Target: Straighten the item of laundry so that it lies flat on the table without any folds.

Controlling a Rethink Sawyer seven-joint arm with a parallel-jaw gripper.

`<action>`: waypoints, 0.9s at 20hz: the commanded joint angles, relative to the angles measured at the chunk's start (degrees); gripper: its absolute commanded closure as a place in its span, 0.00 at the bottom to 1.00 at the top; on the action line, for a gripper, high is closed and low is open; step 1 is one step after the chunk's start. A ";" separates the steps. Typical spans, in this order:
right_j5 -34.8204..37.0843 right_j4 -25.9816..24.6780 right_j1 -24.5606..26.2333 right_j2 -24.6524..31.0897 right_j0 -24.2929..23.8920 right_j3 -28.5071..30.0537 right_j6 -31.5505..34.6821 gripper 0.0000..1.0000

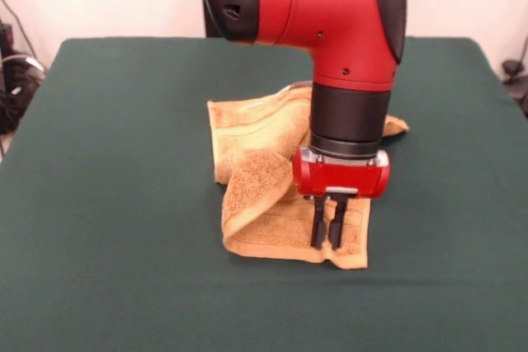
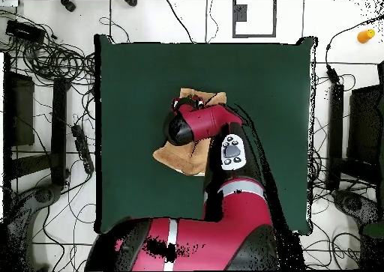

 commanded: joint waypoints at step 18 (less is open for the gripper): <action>2.95 23.09 -3.53 1.48 14.08 14.91 18.27 1.00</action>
